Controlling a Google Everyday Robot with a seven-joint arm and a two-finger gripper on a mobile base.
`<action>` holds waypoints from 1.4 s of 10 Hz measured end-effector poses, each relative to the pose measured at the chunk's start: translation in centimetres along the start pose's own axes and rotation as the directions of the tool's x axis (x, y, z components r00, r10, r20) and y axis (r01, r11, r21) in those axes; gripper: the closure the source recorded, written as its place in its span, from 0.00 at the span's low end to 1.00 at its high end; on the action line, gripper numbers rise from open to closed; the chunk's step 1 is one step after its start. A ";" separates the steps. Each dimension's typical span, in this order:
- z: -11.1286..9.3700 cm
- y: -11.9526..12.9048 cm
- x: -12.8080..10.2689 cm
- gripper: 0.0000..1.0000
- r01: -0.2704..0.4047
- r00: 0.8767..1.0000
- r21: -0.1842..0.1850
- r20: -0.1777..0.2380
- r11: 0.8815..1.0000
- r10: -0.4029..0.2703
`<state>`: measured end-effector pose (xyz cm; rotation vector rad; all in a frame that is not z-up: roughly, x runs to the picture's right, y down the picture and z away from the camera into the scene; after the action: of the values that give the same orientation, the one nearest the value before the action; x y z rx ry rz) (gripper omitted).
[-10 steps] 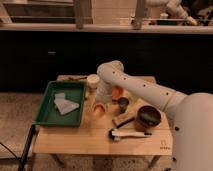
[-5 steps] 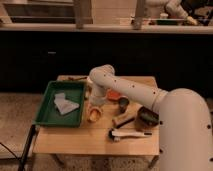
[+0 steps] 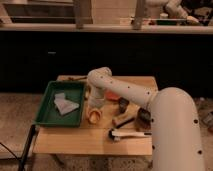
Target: Place apple in table surface
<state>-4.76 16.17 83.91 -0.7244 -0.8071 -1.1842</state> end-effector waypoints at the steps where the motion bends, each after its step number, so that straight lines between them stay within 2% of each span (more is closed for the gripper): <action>1: 0.3 0.0 0.1 0.86 -0.004 1.000 -0.004 0.008 1.000 0.004; 4: 0.7 -0.2 0.1 0.53 -0.012 1.000 -0.011 0.021 1.000 0.012; 7: 0.8 -0.1 0.0 0.26 -0.017 1.000 -0.013 0.025 1.000 0.017; 8: 0.8 -0.3 -0.1 0.21 -0.014 1.000 -0.014 0.025 1.000 0.015; 14: 0.6 -0.8 -0.6 0.20 -0.007 1.000 -0.017 0.016 1.000 0.007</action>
<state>-5.69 16.81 83.83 -0.7505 -0.8078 -1.1818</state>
